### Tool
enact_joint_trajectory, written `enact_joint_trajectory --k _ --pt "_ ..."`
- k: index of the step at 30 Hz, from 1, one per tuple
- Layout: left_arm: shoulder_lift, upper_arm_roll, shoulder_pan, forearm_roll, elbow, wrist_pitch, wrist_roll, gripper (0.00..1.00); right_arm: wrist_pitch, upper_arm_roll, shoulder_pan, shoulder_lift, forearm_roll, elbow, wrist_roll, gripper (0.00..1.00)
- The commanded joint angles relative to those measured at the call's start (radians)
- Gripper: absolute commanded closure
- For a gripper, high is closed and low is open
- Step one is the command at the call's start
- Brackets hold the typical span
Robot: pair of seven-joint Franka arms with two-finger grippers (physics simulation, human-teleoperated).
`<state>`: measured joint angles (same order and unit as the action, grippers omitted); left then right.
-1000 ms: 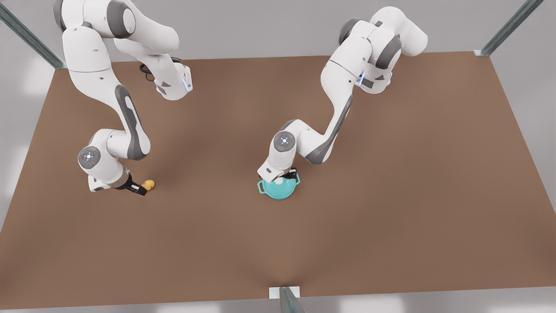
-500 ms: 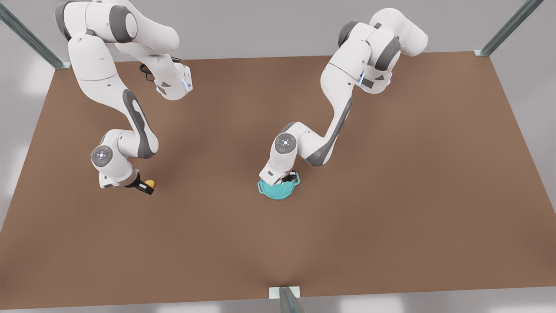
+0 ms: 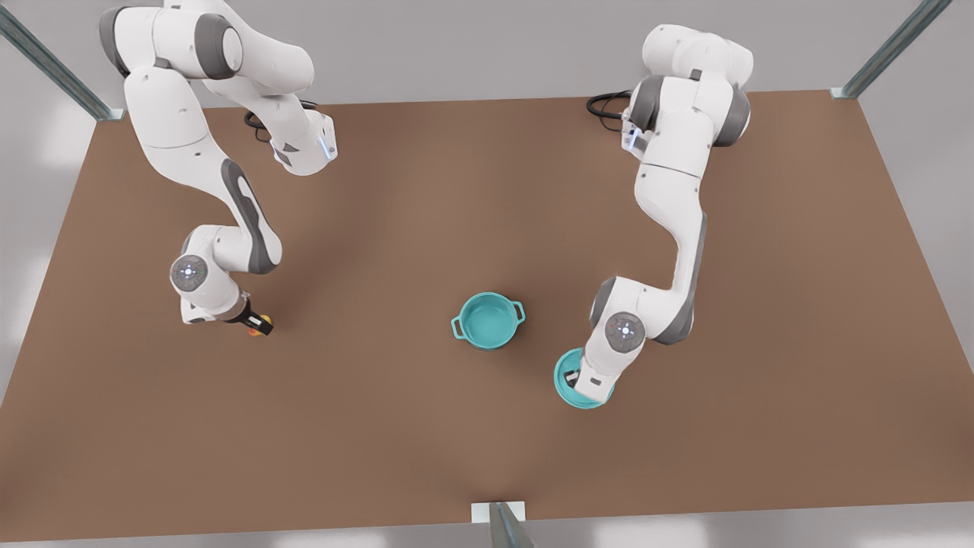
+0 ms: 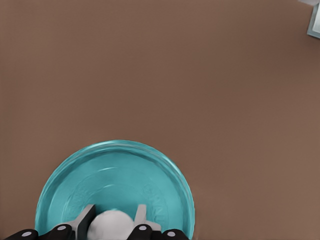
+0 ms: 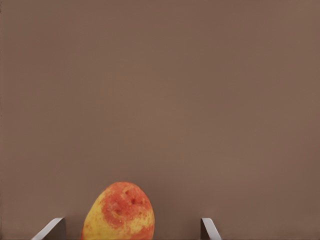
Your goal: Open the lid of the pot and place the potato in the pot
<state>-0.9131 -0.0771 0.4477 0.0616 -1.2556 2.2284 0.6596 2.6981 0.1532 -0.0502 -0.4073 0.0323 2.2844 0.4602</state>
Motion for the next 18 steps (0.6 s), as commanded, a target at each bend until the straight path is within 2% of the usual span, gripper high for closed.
enact_joint_trajectory --k 1,5,6,9,11,12,13,14,15,17,18 --pt "-0.015 0.000 -0.006 0.004 0.001 0.053 -0.288 0.55 0.002 0.000 -0.005 -0.004 -0.002 0.000 0.060 0.00" --pt "-0.024 0.002 -0.006 0.006 0.001 0.062 -0.288 0.54 0.003 0.000 -0.005 -0.005 -0.002 0.000 0.060 0.02" --pt "-0.023 0.002 -0.006 0.004 0.001 0.059 -0.304 0.00 0.003 0.000 -0.007 -0.007 -0.002 0.000 0.060 0.02" --pt "-0.013 -0.001 -0.007 0.003 -0.001 0.042 -0.325 0.00 0.026 0.000 -0.013 -0.027 -0.002 -0.002 0.064 0.01" --pt "0.049 -0.001 -0.079 0.020 0.001 -0.131 -0.439 0.00 0.025 0.000 -0.013 -0.027 -0.002 -0.002 0.080 0.09" --pt "0.141 -0.006 -0.150 0.049 0.010 -0.340 -0.557 0.00 0.025 0.000 -0.013 -0.027 -0.002 -0.002 0.081 0.15" --pt "0.289 -0.012 -0.230 0.067 -0.019 -0.532 -0.701 0.00 0.025 0.000 -0.013 -0.025 -0.002 -0.002 0.081 0.19" --pt "0.500 -0.015 -0.248 0.064 -0.218 -0.538 -0.703 0.00 0.025 0.000 -0.013 -0.025 -0.002 -0.002 0.081 0.23" --pt "0.663 -0.012 -0.248 0.058 -0.403 -0.415 -0.703 0.00 0.025 0.000 -0.013 -0.024 -0.002 -0.002 0.081 0.27" --pt "0.622 -0.020 -0.250 -0.011 -0.177 -0.543 -0.658 0.00 0.025 0.000 -0.013 -0.022 -0.002 -0.002 0.089 0.32" --pt "0.625 -0.021 -0.277 -0.022 -0.165 -0.561 -0.611 0.00 0.025 0.000 -0.013 -0.022 -0.002 -0.002 0.094 0.36"
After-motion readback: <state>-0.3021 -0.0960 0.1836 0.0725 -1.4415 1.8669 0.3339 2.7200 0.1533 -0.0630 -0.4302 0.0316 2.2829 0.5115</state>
